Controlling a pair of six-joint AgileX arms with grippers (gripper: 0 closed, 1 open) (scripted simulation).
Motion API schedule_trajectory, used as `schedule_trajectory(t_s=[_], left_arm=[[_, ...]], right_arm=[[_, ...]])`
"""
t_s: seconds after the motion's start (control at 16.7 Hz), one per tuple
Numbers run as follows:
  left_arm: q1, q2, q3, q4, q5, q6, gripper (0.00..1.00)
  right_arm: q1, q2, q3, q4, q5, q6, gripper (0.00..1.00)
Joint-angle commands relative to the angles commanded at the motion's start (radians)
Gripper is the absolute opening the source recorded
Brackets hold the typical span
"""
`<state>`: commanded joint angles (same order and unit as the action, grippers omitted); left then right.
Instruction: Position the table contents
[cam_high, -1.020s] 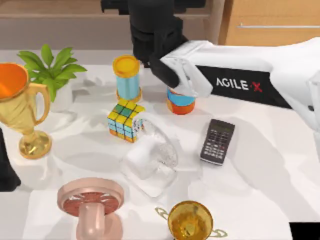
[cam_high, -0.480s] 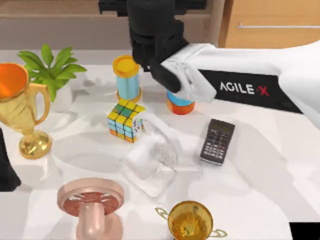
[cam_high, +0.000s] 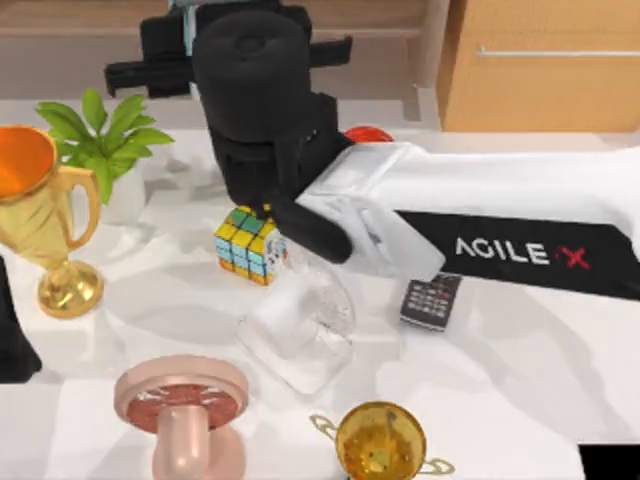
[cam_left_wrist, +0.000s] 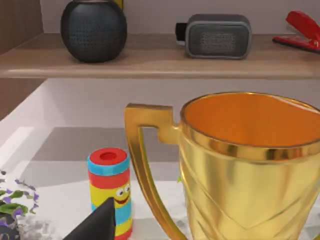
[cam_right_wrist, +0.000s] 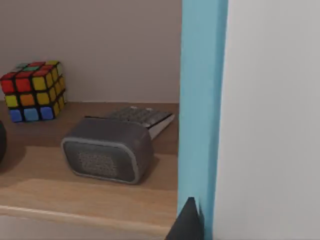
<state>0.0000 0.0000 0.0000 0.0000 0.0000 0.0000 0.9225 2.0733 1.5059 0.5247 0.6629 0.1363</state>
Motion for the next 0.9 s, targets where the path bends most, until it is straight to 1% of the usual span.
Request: schedule_trajectory(t_s=[0.18, 0.3, 0.42, 0.6, 0.9], left_arm=[[0.0, 0.0, 0.0, 0.0, 0.0, 0.0, 1.0], [0.0, 0.0, 0.0, 0.0, 0.0, 0.0, 1.0], [0.0, 0.0, 0.0, 0.0, 0.0, 0.0, 1.0], [0.0, 0.0, 0.0, 0.0, 0.0, 0.0, 1.0], [0.0, 0.0, 0.0, 0.0, 0.0, 0.0, 1.0]], right_arm=[[-0.011, -0.16, -0.071, 0.007, -0.061, 0.097, 0.0], [-0.064, -0.283, -0.11, 0.021, -0.102, 0.17, 0.0], [-0.153, -0.404, -0.15, 0.036, -0.144, 0.247, 0.0], [-0.343, -0.565, -0.223, 0.055, -0.208, 0.368, 0.0], [-0.763, -0.729, -0.39, 0.064, -0.326, 0.575, 0.0]])
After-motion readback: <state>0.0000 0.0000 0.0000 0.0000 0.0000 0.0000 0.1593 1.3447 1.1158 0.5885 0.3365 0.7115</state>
